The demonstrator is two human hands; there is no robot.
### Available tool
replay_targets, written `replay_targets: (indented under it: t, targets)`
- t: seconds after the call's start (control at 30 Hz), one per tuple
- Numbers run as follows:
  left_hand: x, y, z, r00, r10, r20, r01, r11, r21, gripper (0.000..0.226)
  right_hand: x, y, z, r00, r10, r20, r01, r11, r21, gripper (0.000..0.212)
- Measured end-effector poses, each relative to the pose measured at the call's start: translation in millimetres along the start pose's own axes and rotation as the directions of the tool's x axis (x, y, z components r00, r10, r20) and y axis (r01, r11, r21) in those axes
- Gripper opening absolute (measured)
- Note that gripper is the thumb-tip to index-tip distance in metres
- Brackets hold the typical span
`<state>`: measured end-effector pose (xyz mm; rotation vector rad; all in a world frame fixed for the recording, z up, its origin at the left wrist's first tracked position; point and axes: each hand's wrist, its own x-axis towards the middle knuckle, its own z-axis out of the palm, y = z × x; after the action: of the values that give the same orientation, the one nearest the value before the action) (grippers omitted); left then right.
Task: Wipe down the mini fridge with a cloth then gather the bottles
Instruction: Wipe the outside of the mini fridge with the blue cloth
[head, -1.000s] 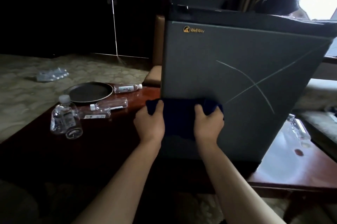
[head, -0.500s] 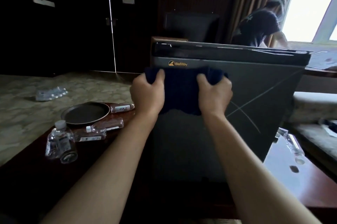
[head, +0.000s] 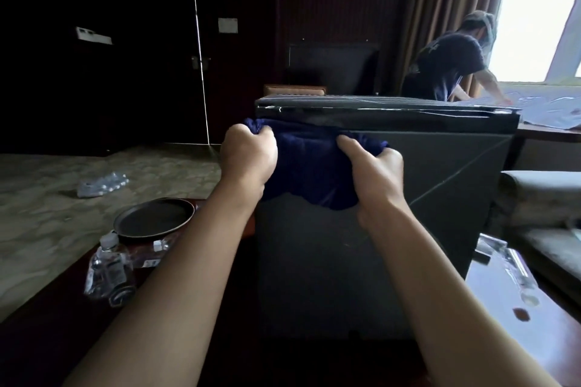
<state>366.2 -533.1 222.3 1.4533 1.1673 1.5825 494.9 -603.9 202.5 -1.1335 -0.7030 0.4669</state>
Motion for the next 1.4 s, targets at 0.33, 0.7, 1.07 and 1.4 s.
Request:
replay_targets:
  t: [0.33,0.7,1.07,1.4]
  targets:
    - [-36.6,25.5,69.4,0.967,-0.176,0.182,0.201,0.972,-0.125,0.027,14.2,-14.2,-69.4,0.975,-0.104,-0.195,0.108,0.994,0.006,0.012]
    - [1.0,-0.5,-14.4,0.963,-0.265,-0.037,0.255,0.951,-0.173,0.029,-11.8,-10.1,22.9,0.995,-0.079,0.067,0.083,0.995,-0.055,0.012]
    - [-11.3,3.8,8.3,0.989,-0.136,0.049,0.143,0.972,-0.186,0.024,-1.0,-9.3,-11.3,0.947,-0.319,-0.033,0.267,0.843,-0.466,0.028]
    - [-5.4,-1.8,-6.0,0.979,-0.188,0.08,0.202,0.944,-0.261,0.018,-10.2,-1.7,9.6,0.905,-0.421,0.064,0.389,0.755,-0.528,0.028]
